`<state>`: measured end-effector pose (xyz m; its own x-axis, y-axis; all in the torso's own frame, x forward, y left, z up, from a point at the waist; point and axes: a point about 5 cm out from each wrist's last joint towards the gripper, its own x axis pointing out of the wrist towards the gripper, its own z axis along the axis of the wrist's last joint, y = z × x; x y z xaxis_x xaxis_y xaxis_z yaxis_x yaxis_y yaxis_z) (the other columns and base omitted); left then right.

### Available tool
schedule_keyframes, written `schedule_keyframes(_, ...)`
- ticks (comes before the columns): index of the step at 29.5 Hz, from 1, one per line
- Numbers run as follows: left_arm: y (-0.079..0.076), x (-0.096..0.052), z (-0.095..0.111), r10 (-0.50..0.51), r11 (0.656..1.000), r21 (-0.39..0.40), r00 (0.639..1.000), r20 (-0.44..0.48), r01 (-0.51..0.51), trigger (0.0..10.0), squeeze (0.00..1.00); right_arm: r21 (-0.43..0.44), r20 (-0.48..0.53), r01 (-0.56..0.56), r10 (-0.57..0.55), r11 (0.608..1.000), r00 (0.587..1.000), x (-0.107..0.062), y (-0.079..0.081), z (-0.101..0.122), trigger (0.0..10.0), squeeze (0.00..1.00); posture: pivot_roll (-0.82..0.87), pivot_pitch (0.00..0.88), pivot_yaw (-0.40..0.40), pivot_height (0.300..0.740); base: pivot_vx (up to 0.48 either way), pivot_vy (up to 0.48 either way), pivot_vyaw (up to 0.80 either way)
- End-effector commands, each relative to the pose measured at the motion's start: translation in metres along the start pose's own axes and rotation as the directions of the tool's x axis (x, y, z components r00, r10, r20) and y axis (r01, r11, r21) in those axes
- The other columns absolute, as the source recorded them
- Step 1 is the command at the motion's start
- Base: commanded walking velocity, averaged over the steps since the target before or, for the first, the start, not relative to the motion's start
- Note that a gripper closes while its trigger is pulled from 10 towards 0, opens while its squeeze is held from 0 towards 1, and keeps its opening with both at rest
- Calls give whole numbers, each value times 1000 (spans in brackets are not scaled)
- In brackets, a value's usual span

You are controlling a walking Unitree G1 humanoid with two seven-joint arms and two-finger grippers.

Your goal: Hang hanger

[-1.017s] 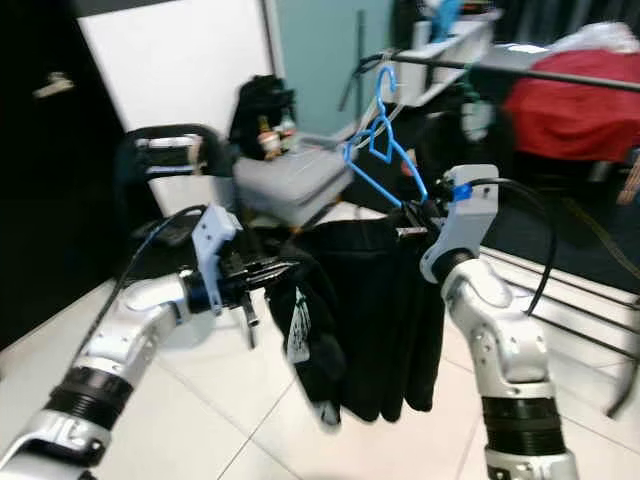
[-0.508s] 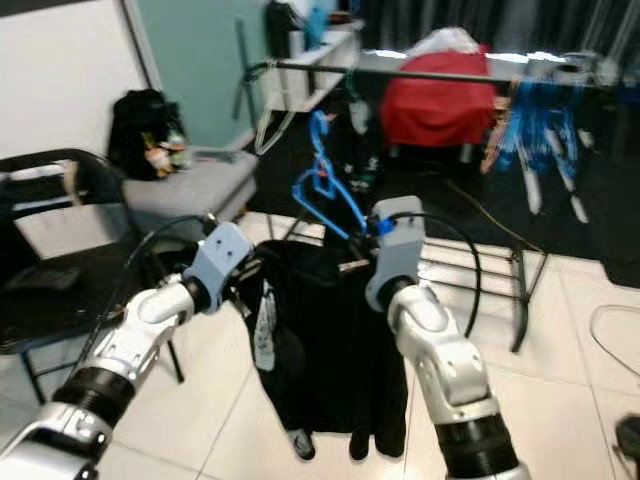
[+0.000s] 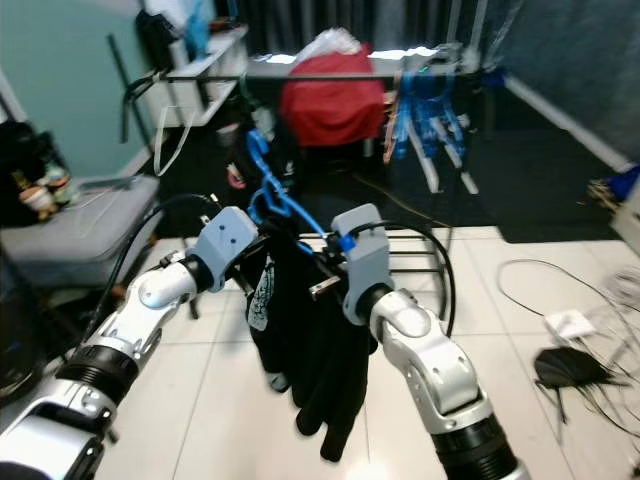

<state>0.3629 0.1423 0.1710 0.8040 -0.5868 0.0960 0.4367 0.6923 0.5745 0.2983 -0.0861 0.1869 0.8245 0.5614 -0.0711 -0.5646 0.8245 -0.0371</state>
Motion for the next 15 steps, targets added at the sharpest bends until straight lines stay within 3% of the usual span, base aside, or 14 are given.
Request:
schedule_keyframes(1, 9, -1, 3, 18, 999, 37, 1000, 19, -18, 10000, 0, 4, 19, -55, 55, 998, 998, 0, 8, 6, 10000, 0, -191, 0, 60, 740, 0, 0, -800)
schedule_keyframes(7, 10, -2, 0, 14, 999, 51, 1000, 5, -14, 10000, 0, 6, 25, -90, 90, 996, 996, -3, 10, 7, 10000, 0, -196, 0, 63, 740, 0, 0, -800)
schedule_keyframes(9, 12, -5, -6, 11, 995, 98, 999, -31, -8, 10000, 0, -2, 21, -111, 111, 994, 994, -7, 9, 7, 10000, 0, -199, 0, 64, 740, 0, 0, -800)
schedule_keyframes(13, 23, -12, -15, 25, 983, 183, 995, -97, -7, 10000, 0, -23, 27, -162, 163, 986, 986, -24, 1, 15, 10000, 0, -203, 0, 65, 740, 0, 0, -800)
schedule_keyframes(15, 28, -15, -16, 37, 981, 192, 994, -105, -16, 10000, 0, -32, 37, -216, 217, 976, 975, -34, 1, 20, 10000, 0, -202, 0, 65, 740, 0, 0, 0)
